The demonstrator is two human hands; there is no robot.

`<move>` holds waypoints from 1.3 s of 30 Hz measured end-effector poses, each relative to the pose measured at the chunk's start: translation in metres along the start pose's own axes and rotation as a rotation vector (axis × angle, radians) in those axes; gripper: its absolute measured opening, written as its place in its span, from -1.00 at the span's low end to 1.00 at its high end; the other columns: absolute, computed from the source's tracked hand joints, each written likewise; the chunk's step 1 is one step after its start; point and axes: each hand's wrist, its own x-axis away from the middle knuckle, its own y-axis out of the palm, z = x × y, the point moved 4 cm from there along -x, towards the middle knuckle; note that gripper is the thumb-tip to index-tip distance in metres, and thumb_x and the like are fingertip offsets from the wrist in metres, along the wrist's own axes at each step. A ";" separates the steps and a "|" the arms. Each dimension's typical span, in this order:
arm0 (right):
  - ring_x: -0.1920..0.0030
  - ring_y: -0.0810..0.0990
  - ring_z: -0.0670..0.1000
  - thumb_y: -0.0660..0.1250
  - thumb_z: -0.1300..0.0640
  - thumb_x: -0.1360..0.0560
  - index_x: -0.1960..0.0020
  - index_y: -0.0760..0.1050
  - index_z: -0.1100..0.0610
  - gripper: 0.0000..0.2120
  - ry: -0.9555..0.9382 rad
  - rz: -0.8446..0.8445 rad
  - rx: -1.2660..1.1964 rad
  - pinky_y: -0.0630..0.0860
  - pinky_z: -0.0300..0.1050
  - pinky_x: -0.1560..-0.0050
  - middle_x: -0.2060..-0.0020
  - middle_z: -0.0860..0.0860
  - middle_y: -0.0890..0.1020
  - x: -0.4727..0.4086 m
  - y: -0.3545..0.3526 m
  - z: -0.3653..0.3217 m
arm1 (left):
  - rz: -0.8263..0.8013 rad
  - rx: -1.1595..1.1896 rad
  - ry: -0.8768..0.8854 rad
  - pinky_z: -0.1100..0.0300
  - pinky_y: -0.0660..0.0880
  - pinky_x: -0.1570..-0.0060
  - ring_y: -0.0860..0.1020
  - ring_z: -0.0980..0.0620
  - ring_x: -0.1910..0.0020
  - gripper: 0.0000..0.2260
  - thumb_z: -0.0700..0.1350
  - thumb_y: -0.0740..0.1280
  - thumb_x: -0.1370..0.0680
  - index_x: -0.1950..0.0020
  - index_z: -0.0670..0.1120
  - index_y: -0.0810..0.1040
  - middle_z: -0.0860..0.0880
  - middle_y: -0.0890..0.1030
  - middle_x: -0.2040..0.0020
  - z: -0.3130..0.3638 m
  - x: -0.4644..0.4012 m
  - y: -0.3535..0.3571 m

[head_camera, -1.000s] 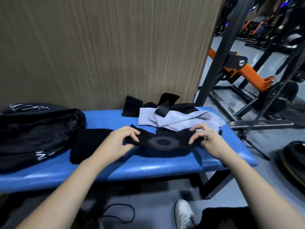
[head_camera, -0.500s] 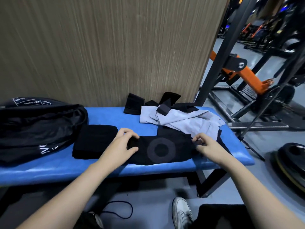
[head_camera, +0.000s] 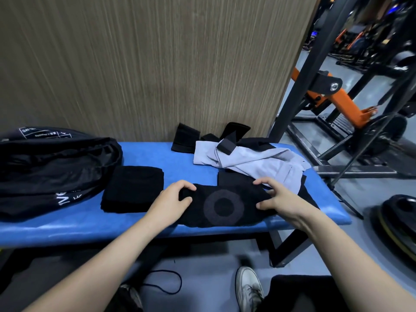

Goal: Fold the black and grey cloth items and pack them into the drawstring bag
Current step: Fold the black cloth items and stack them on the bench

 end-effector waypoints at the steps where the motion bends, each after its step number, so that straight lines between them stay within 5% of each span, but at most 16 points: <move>1: 0.04 0.65 0.18 0.38 0.51 -0.40 -0.17 0.54 -0.03 -0.47 0.009 -0.013 -0.009 0.56 0.09 -0.07 -0.18 0.30 0.58 0.003 -0.002 0.000 | -0.005 0.027 0.003 0.17 0.48 0.00 0.52 0.11 0.01 -0.78 -0.14 0.32 -0.58 -0.11 0.19 0.53 0.15 0.54 -0.09 0.001 -0.001 0.001; 4: 0.00 0.64 0.21 0.42 0.43 -0.42 -0.16 0.57 -0.03 -0.53 0.016 -0.071 0.006 0.48 0.20 -0.06 -0.19 0.15 0.62 0.011 -0.011 0.001 | 0.020 0.113 0.022 0.33 0.45 0.07 0.53 0.26 0.05 -0.73 -0.22 0.30 -0.58 -0.11 0.17 0.55 0.13 0.56 -0.13 0.005 -0.002 0.002; 6: 0.09 0.62 0.09 0.41 0.42 -0.44 -0.12 0.59 0.00 -0.60 0.049 -0.085 -0.007 0.43 0.06 0.07 -0.12 0.08 0.65 0.016 -0.018 0.004 | 0.042 0.137 0.014 0.43 0.40 0.15 0.51 0.34 0.11 -0.72 -0.23 0.29 -0.59 -0.10 0.16 0.56 0.16 0.57 -0.09 0.008 -0.002 0.001; 10: 0.22 0.59 -0.01 0.39 0.43 -0.46 -0.06 0.63 0.02 -0.65 0.075 -0.004 -0.085 0.38 -0.14 0.22 0.04 0.07 0.63 0.021 -0.031 0.007 | 0.036 0.135 0.001 0.21 0.45 -0.03 0.49 0.11 0.00 -0.76 -0.19 0.30 -0.60 -0.10 0.17 0.56 0.13 0.55 -0.06 0.011 0.001 0.005; 15: 0.06 0.66 0.11 0.34 0.44 -0.50 -0.05 0.65 0.06 -0.67 0.083 0.053 -0.118 0.46 -0.01 0.03 -0.03 0.15 0.69 0.018 -0.034 0.013 | 0.026 0.095 0.004 0.33 0.33 0.08 0.41 0.18 -0.09 -0.79 -0.18 0.29 -0.62 -0.17 0.10 0.53 0.20 0.45 -0.06 0.016 0.004 0.011; 20: 0.26 0.52 -0.02 0.39 0.33 -0.50 -0.09 0.64 0.04 -0.74 -0.004 0.187 0.207 0.41 -0.18 0.28 0.18 0.03 0.64 0.017 -0.033 0.005 | -0.005 0.119 -0.051 0.22 0.41 0.14 0.43 0.11 0.26 -0.84 -0.12 0.36 -0.57 -0.12 0.09 0.53 0.05 0.46 0.12 0.012 0.002 0.013; 24: 0.07 0.64 -0.04 0.37 0.22 -0.54 0.01 0.66 -0.04 -0.82 -0.190 0.273 0.290 0.54 -0.12 -0.04 0.03 -0.11 0.70 0.021 -0.017 -0.021 | -0.047 0.274 -0.091 0.16 0.57 0.01 0.61 0.01 0.24 -0.79 -0.17 0.44 -0.50 -0.07 0.07 0.57 0.05 0.59 0.12 0.010 0.004 0.013; 29: 0.22 0.56 -0.10 0.34 0.28 -0.56 0.01 0.67 0.01 -0.79 -0.322 0.169 0.215 0.48 -0.32 0.20 0.06 -0.06 0.67 0.023 0.024 -0.049 | -0.092 0.354 -0.090 0.14 0.59 -0.09 0.64 0.08 0.20 -0.67 -0.25 0.43 -0.48 -0.15 0.11 0.56 -0.06 0.67 0.06 0.006 0.004 0.017; 32: -0.02 0.63 -0.03 0.35 0.31 -0.53 -0.03 0.65 0.00 -0.76 -0.365 0.046 0.299 0.53 -0.17 -0.12 -0.06 0.03 0.65 0.015 0.054 -0.052 | -0.109 0.352 -0.091 0.27 0.55 0.04 0.64 0.19 0.26 -0.62 -0.25 0.38 -0.51 -0.25 0.10 0.53 0.03 0.68 0.13 0.005 0.004 0.016; 34: -0.11 0.61 0.01 0.36 0.26 -0.51 -0.06 0.63 -0.04 -0.76 -0.388 -0.027 0.355 0.51 -0.08 -0.23 -0.09 0.03 0.62 0.008 0.074 -0.051 | -0.100 0.351 -0.092 0.22 0.54 -0.10 0.65 0.15 0.08 -0.60 -0.24 0.36 -0.52 -0.31 0.08 0.53 0.05 0.66 -0.02 0.003 0.003 0.015; 36: -0.04 0.59 -0.01 0.37 0.21 -0.51 -0.10 0.60 -0.08 -0.75 -0.395 -0.064 0.442 0.51 -0.21 -0.11 -0.05 -0.02 0.57 0.001 0.093 -0.048 | -0.086 0.330 -0.082 0.21 0.47 -0.25 0.57 0.13 -0.15 -0.60 -0.24 0.36 -0.54 -0.34 0.06 0.53 0.09 0.59 -0.16 0.004 0.003 0.012; 39: 0.22 0.50 -0.10 0.38 0.19 -0.53 -0.26 0.54 -0.04 -0.67 -0.399 -0.114 0.524 0.45 -0.42 0.23 0.04 -0.05 0.48 -0.003 0.115 -0.045 | -0.079 0.377 -0.067 0.17 0.54 -0.13 0.55 0.19 -0.12 -0.72 -0.13 0.33 -0.60 -0.30 0.05 0.56 0.08 0.60 -0.14 0.006 0.005 0.013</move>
